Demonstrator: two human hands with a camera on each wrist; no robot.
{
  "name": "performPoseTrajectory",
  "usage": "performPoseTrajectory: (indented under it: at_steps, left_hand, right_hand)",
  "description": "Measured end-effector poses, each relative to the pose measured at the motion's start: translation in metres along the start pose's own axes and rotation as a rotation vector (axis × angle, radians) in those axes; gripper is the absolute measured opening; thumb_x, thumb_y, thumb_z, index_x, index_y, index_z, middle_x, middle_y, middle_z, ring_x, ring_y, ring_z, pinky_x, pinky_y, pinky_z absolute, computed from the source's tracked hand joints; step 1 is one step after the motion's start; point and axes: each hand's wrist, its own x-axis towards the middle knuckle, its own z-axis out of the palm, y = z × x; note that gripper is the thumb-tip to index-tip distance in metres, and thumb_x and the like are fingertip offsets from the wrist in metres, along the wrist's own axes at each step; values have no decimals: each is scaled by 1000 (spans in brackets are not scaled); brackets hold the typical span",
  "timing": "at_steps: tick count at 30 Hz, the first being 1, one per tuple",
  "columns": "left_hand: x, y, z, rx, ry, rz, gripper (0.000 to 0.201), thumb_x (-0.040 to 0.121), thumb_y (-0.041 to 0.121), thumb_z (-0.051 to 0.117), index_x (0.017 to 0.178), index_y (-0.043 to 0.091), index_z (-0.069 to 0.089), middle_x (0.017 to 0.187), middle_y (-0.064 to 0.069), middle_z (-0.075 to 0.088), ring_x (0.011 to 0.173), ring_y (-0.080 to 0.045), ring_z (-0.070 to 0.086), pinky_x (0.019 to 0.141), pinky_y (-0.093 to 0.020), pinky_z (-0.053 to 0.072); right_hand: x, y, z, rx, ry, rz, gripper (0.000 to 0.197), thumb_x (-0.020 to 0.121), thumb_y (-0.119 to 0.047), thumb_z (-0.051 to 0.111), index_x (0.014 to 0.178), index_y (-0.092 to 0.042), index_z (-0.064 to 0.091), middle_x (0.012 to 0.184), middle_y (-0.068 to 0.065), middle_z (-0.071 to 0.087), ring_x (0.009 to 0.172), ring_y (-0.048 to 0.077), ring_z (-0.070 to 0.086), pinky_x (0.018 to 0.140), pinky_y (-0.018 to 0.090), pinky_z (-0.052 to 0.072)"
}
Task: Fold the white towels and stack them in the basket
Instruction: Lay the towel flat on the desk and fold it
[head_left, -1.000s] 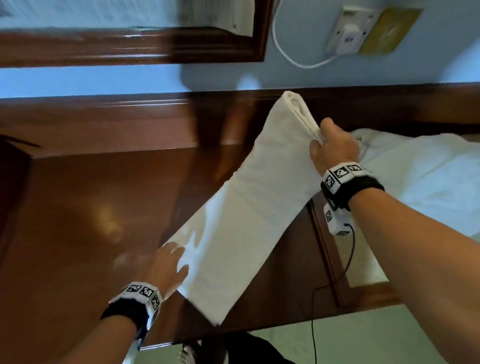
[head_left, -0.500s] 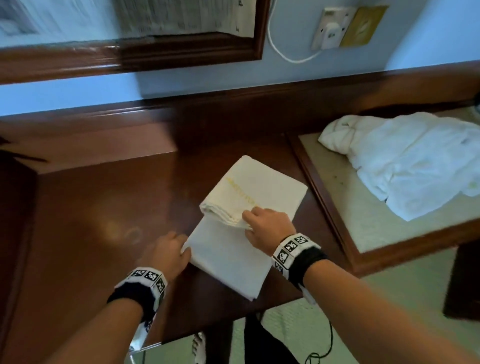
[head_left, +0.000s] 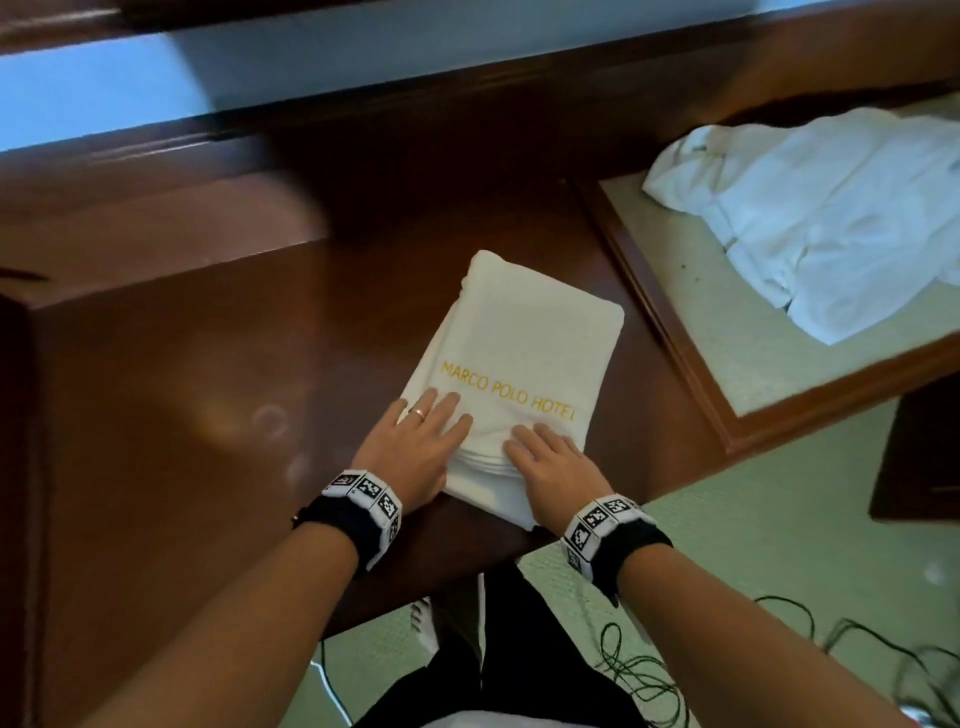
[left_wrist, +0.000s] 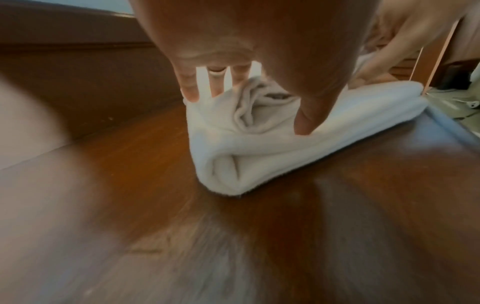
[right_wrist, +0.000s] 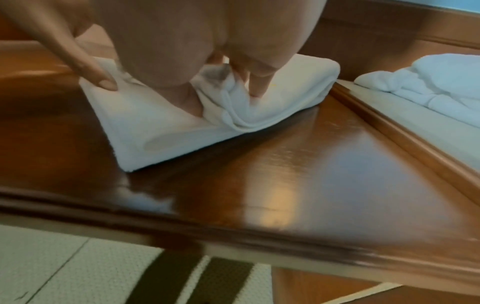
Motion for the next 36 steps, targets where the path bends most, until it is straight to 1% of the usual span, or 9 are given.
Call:
performPoseTrajectory:
  at_steps: [3,8,10,12,16,22,26,32,36]
  left_hand:
    - [24,2,8,17,-113,20,82,69,36,81,142,16,52,149,-17,49,134,-38,50,101,-55,46]
    - [76,2,8,8,-35,75,59,65,13,77,123,6,66,123,-22,65,111,-41,64,85,-53,54]
    - [93,1,-5,-5,31,56,39,71,10,67,110,6,67,110,-18,68,102,-39,65,79,-47,52]
    - [101,0,-24,-35,132,14,22,71,11,63,93,6,65,93,-15,67,85,-37,63,66,-41,48]
    - [81,-6,-38,-107,383,33,19,73,18,55,85,6,64,86,-13,57,73,-32,52,57,-38,41]
    - [39,-18,15,-105,217,64,32,66,9,78,94,6,65,93,-14,59,78,-35,55,52,-40,50]
    - [38,-4,11,-163,205,28,28,63,5,80,86,6,65,90,-12,59,77,-34,58,45,-33,47]
    - [30,15,26,-318,197,-47,36,73,4,80,103,9,61,106,-12,53,98,-34,51,44,-39,53]
    - [35,20,24,-245,224,-33,42,62,-7,82,93,8,59,93,-11,53,87,-30,47,37,-30,43]
  right_hand:
    - [3,28,0,102,-78,4,72,73,10,62,141,-10,49,153,8,40,142,34,36,111,52,35]
    - [22,85,-23,75,-55,60,69,81,10,51,146,-15,43,160,0,29,149,28,21,118,47,26]
    - [26,101,-36,58,42,158,57,81,8,53,135,-11,54,151,8,43,143,33,33,113,48,30]
    - [25,108,-45,55,239,209,44,71,9,63,112,-6,66,119,17,64,118,41,56,97,50,48]
    - [9,94,-43,46,481,174,35,64,-1,66,99,-8,68,98,12,63,88,36,57,69,39,50]
    - [-14,64,2,-1,261,97,40,66,-14,75,105,-16,68,102,9,62,80,33,58,61,37,47]
    - [-13,68,-2,58,308,163,29,64,-5,75,92,-10,69,95,10,63,78,34,59,57,36,50]
    - [-30,77,4,236,223,212,32,80,-18,72,111,-11,68,123,9,59,98,33,61,73,40,57]
    - [-24,77,-4,211,280,232,15,78,-7,72,88,-7,61,95,10,58,80,34,58,59,41,53]
